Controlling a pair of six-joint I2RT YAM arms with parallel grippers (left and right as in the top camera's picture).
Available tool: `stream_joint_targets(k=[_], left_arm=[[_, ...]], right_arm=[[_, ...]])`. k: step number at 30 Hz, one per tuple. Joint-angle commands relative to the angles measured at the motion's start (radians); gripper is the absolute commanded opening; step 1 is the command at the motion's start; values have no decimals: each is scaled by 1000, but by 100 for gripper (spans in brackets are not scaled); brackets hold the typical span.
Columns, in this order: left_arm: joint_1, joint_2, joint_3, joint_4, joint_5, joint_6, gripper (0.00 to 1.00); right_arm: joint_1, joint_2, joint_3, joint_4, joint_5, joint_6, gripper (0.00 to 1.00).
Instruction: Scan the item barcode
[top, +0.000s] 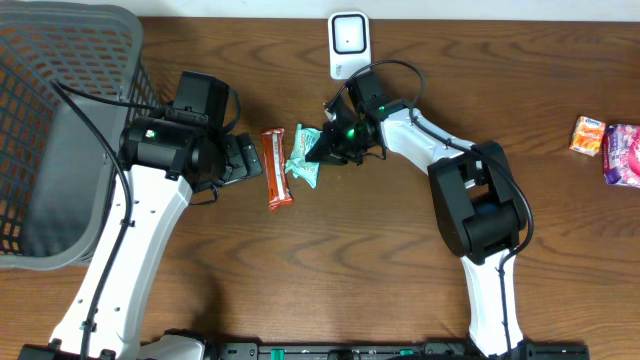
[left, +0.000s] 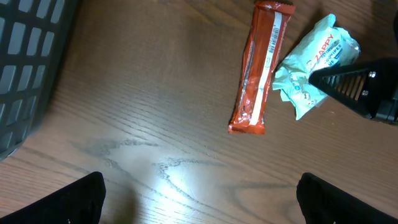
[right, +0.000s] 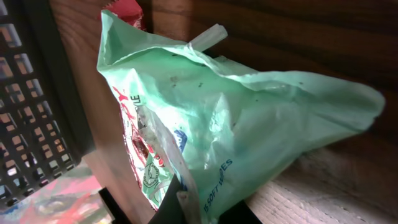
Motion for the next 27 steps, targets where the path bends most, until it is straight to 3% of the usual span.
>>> stream_joint_targets(k=[1, 5, 8, 15, 20, 24, 27], left_arm=[[3, -5, 7, -4, -9, -13, 98], [3, -5, 7, -4, -9, -13, 98], [3, -5, 7, -4, -9, -13, 98], [3, -5, 7, -4, -9, -13, 98], [3, -5, 7, -4, -9, -13, 98], [3, -5, 7, -4, -9, -13, 98], [3, -5, 7, -4, -9, -13, 98]], right_arm=[[-29, 5, -14, 0, -156, 6, 1], [-60, 5, -2, 2, -581, 78, 1], [-63, 5, -2, -5, -778, 87, 1], [-65, 5, -2, -183, -798, 326, 1], [-69, 5, -2, -191, -798, 423, 1], [-70, 5, -2, -188, -797, 582, 1], [-72, 5, -2, -118, -797, 575, 1]])
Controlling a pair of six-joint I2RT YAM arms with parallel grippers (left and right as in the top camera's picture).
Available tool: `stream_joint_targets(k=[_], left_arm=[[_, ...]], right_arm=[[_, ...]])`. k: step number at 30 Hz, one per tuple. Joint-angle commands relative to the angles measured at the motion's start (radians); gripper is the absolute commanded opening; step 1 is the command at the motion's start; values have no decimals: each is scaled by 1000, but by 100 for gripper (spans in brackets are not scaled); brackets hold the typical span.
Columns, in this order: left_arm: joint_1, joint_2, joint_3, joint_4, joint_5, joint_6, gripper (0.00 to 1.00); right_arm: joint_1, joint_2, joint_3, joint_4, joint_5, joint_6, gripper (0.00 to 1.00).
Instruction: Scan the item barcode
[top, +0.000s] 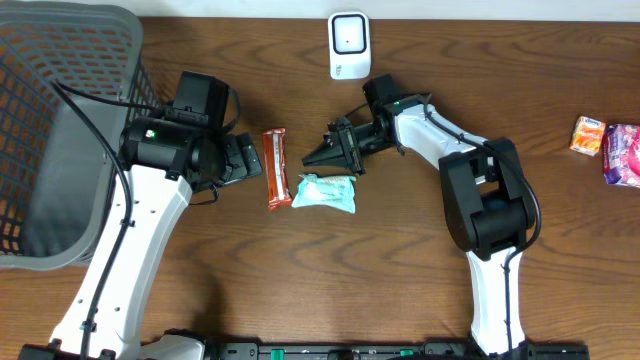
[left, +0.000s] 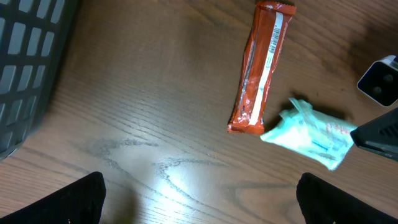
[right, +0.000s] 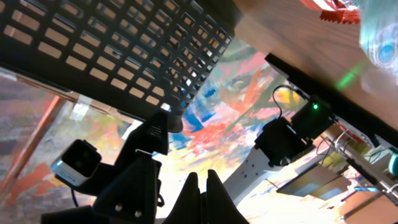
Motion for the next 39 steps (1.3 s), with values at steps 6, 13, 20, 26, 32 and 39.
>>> stream_joint_targets(k=[6, 13, 20, 26, 32, 39], left_arm=[[3, -5, 7, -4, -9, -13, 98], [3, -5, 7, -4, -9, -13, 98], [3, -5, 7, -4, -9, -13, 98], [3, -5, 7, -4, -9, -13, 98], [3, -5, 7, -4, -9, -13, 98], [3, -5, 7, -4, -9, -13, 98]], right_arm=[[-6, 1, 3, 303, -39, 59, 1], [3, -78, 8, 769, -5, 151, 7], [3, -196, 8, 973, 80, 177, 31], [24, -203, 8, 790, 434, -6, 88], [-1, -212, 40, 427, 988, -218, 93], [-24, -239, 247, -202, 1293, -549, 91]])
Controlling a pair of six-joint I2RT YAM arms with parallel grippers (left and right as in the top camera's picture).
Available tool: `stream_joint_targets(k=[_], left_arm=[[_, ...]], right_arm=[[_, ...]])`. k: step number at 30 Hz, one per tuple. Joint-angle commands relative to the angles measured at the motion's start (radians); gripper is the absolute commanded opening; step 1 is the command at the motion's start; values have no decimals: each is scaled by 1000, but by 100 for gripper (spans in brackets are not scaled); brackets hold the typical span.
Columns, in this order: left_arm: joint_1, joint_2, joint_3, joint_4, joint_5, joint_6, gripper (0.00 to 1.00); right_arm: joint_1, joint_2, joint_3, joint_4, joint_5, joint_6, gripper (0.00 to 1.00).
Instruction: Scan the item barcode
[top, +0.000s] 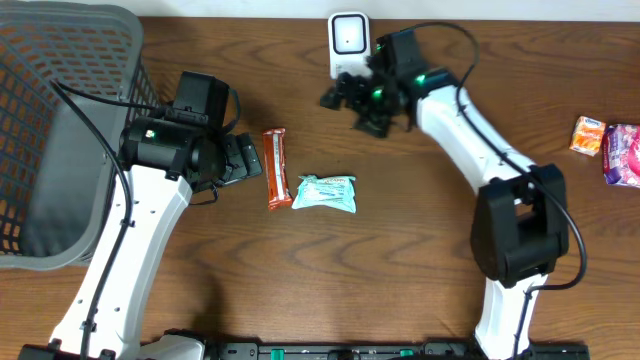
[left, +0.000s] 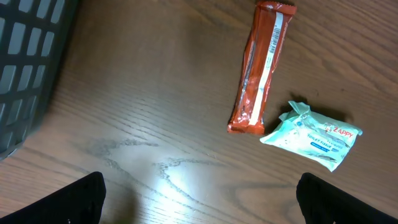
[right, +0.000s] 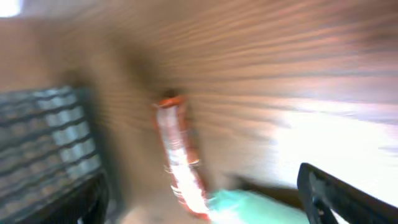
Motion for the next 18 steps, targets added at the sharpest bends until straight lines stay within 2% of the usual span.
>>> stream_joint_targets(k=[1, 3, 5, 6, 7, 8, 11, 13, 18], left_arm=[[3, -5, 7, -4, -9, -13, 98], [3, -5, 7, -4, -9, -13, 98], [3, -5, 7, -4, -9, -13, 98], [3, -5, 7, -4, -9, -13, 98], [3, -5, 7, -4, -9, -13, 98], [3, -5, 7, -4, -9, -13, 98], [3, -5, 7, -4, -9, -13, 98], [3, -5, 7, -4, -9, -13, 98], [3, -5, 7, -4, -9, -13, 98]], right_arm=[[9, -28, 120, -191, 246, -288, 90], [33, -28, 121, -290, 245, -397, 91], [68, -23, 109, -356, 246, -604, 94], [81, -23, 102, -368, 247, -703, 88], [95, -23, 92, -373, 249, -809, 76], [108, -23, 82, -373, 249, -874, 72], [139, -23, 22, -321, 222, -968, 83], [152, -23, -25, -275, 207, -1038, 86], [158, -23, -112, -229, 76, -1204, 87]])
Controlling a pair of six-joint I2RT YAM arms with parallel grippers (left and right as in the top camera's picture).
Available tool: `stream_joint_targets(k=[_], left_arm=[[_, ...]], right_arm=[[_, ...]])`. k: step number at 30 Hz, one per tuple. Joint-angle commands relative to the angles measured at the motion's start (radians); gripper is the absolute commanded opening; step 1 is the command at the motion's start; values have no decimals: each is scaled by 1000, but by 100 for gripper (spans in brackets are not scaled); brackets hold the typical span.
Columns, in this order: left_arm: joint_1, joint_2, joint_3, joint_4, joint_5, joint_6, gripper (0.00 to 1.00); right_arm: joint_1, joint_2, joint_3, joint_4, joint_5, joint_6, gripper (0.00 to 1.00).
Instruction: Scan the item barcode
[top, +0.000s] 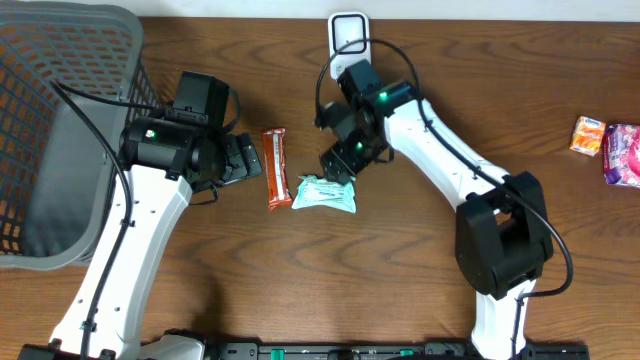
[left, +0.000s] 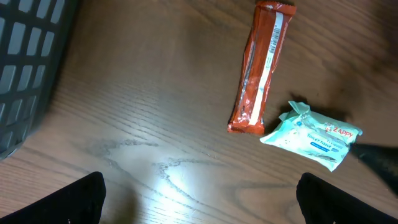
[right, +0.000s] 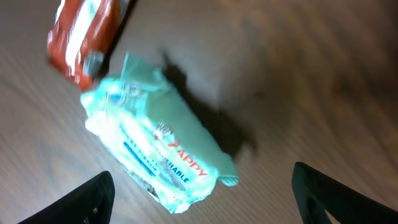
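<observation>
A pale green wipes pack (top: 324, 192) lies flat on the wooden table, touching the lower end of an orange snack bar (top: 277, 168). My right gripper (top: 340, 160) hovers just above the pack's right end, open and empty. In the right wrist view the pack (right: 158, 149) fills the middle between the spread fingertips (right: 81, 199), with the bar (right: 87, 31) at top left. My left gripper (top: 240, 158) sits left of the bar, open, holding nothing. The left wrist view shows the bar (left: 261, 68) and the pack (left: 311, 135). A white scanner (top: 349, 45) stands at the table's far edge.
A large grey mesh basket (top: 60, 130) takes up the left side. At the far right edge lie an orange packet (top: 588, 134) and a pink packet (top: 622, 155).
My right gripper was up beside the scanner and is now down over the right end of the wipes pack, open. Pack, bar and left arm have not moved.
First my right gripper held the green pack tilted next to the bar. Then the pack lay flat by the bar's lower end, with the gripper off it. The gripper was later near the scanner, and now it is over the pack again.
</observation>
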Motion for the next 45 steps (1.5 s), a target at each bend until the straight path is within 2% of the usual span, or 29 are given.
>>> stream_joint_targets(k=[1, 5, 8, 13, 16, 19, 20, 21, 27, 31, 34, 41, 45], left_arm=[[3, -5, 7, -4, -9, -13, 98], [3, -5, 7, -4, -9, -13, 98], [3, -5, 7, -4, -9, -13, 98], [3, -5, 7, -4, -9, -13, 98], [3, -5, 7, -4, -9, -13, 98], [3, -5, 7, -4, -9, -13, 98], [3, -5, 7, -4, -9, -13, 98], [3, -5, 7, -4, -9, -13, 98], [3, -5, 7, -4, -9, -13, 98], [3, -5, 7, -4, -9, -13, 98], [3, -5, 7, -4, -9, -13, 98], [3, -5, 7, -4, -9, -13, 98], [3, -5, 7, -4, -9, -13, 98]], right_arm=[[1, -10, -52, 6, -116, -227, 87], [1, -10, -110, 34, -135, -315, 86], [0, -9, -167, 102, -151, -311, 84], [0, -6, -255, 239, -173, -234, 73], [0, -5, -307, 323, -173, -146, 46], [0, -5, -312, 331, -180, -45, 19], [0, -6, -311, 329, -196, -19, 7], [-1, -8, -306, 327, -215, 17, 1], [-36, -19, -208, 302, -244, 388, 1], [-91, -34, -78, 330, -235, 566, 1], [-132, -34, -19, 446, -215, 678, 1], [-183, 6, -18, 776, -98, 971, 1], [-183, 76, -18, 999, -118, 1053, 1]])
